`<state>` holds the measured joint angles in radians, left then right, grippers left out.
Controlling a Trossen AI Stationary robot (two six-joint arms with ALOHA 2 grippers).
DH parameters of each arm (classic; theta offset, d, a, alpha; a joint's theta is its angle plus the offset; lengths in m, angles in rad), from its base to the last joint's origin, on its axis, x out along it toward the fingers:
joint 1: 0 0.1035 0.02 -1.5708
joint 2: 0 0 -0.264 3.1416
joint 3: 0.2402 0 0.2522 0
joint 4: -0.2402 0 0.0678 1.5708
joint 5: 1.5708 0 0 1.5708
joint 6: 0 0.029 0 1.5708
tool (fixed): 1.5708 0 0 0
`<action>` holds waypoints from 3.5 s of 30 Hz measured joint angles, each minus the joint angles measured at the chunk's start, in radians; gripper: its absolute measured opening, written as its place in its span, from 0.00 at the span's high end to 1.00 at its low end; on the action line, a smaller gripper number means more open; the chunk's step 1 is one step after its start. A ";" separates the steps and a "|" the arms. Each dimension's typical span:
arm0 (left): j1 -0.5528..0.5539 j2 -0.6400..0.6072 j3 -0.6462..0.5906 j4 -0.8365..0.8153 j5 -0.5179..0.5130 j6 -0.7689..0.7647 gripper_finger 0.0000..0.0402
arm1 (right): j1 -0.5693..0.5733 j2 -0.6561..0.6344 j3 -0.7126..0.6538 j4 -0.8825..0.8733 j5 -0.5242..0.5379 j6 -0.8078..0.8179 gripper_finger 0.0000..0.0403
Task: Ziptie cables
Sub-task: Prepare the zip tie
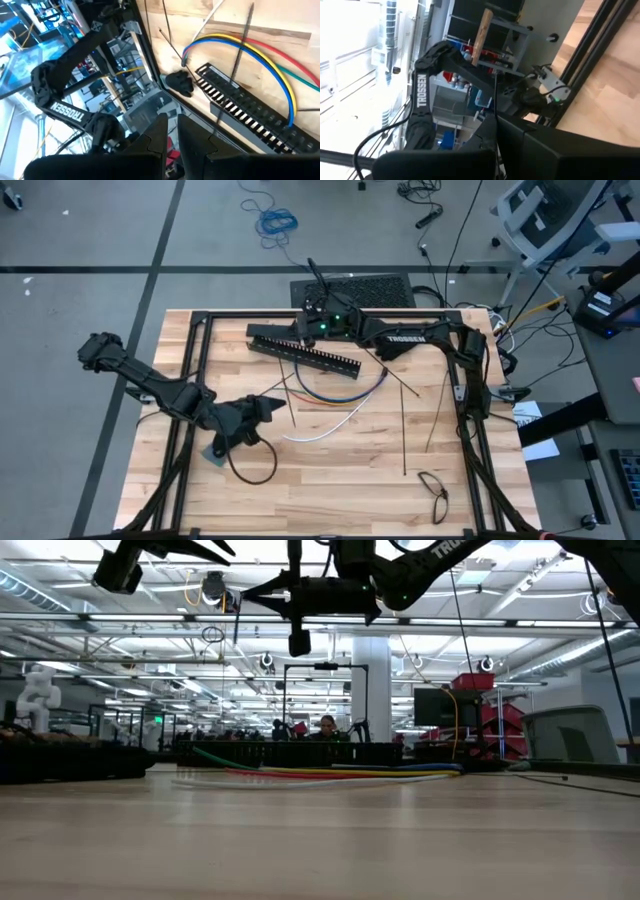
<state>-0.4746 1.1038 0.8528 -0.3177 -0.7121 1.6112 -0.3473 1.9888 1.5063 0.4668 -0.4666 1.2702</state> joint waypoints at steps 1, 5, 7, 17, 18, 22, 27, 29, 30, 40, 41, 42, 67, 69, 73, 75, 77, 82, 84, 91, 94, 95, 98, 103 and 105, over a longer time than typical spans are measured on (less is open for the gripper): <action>0.000 0.000 0.000 0.002 0.000 0.001 0.89 | 0.000 0.000 0.000 -0.002 0.002 0.001 1.00; 0.002 0.000 0.000 0.004 -0.004 -0.006 0.89 | 0.000 0.000 0.000 0.005 0.001 0.013 1.00; 0.002 0.000 0.000 0.004 -0.004 -0.006 0.89 | 0.001 0.000 0.000 0.030 0.001 0.034 1.00; 0.004 -0.001 0.001 0.002 -0.003 -0.009 0.89 | 0.008 -0.001 0.000 0.051 -0.011 0.057 1.00; 0.004 -0.001 0.001 0.002 -0.003 -0.009 0.89 | 0.009 -0.001 0.000 0.055 -0.011 0.065 1.00; 0.008 -0.001 0.001 0.002 -0.002 -0.009 0.89 | 0.016 -0.001 0.000 0.069 -0.007 0.077 1.00; 0.015 -0.001 0.002 0.002 0.005 -0.012 0.89 | 0.027 -0.001 0.000 0.103 -0.012 0.105 1.00; 0.015 -0.001 0.002 0.002 0.011 -0.012 0.89 | 0.030 -0.001 0.000 0.097 -0.012 0.106 1.00; 0.015 -0.001 0.002 0.002 0.016 -0.013 0.89 | 0.031 -0.001 0.000 0.095 -0.011 0.106 1.00; 0.015 -0.001 0.002 0.013 0.069 -0.035 0.89 | 0.035 -0.001 0.000 0.098 -0.004 0.110 1.00; 0.015 -0.001 0.002 0.018 0.073 -0.035 0.89 | 0.035 -0.001 0.000 0.098 -0.004 0.110 1.00; 0.015 -0.001 0.002 0.020 0.073 -0.035 0.89 | 0.035 -0.001 0.000 0.098 -0.004 0.110 1.00; 0.014 0.020 0.002 0.027 0.077 -0.035 0.89 | 0.020 -0.001 0.000 0.109 -0.004 0.103 1.00; 0.015 0.020 0.002 0.026 0.076 -0.035 0.89 | 0.020 -0.001 0.000 0.109 -0.004 0.103 1.00; 0.016 0.020 0.002 0.026 0.077 -0.035 0.90 | 0.021 -0.001 0.000 0.109 -0.004 0.103 1.00; 0.016 0.020 0.002 0.026 0.077 -0.035 0.93 | 0.021 -0.001 0.000 0.109 -0.004 0.103 1.00; 0.016 0.020 0.002 0.025 0.077 -0.036 0.97 | 0.020 -0.001 0.000 0.109 -0.004 0.103 1.00; 0.016 0.020 0.002 0.025 0.094 -0.131 0.99 | 0.020 0.000 0.000 0.108 -0.006 0.098 1.00; 0.017 0.020 0.002 0.039 0.114 -0.195 0.99 | 0.021 0.000 0.000 0.108 -0.010 0.088 1.00; 0.033 0.019 0.002 0.149 0.138 -0.412 1.00 | 0.021 0.000 0.000 0.108 -0.012 0.000 1.00; 0.047 0.019 0.002 0.192 0.146 -0.505 1.00 | 0.021 0.000 0.000 0.110 -0.011 -0.053 1.00; 0.051 0.019 0.002 0.207 0.150 -0.534 1.00 | 0.021 0.000 0.000 0.109 -0.013 -0.071 1.00; 0.056 0.019 0.002 0.274 0.186 -0.628 1.00 | 0.024 0.000 0.000 0.112 -0.032 -0.128 1.00; 0.056 0.019 0.002 0.395 0.225 -0.795 1.00 | 0.035 0.000 0.000 0.131 -0.041 -0.239 1.00; 0.056 0.019 0.002 0.417 0.226 -0.844 1.00 | 0.042 0.000 0.000 0.140 -0.036 -0.292 1.00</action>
<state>-0.4183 1.1225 0.8547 0.0996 -0.4861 0.7675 -0.3050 1.9892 1.5059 0.6067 -0.5026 0.9784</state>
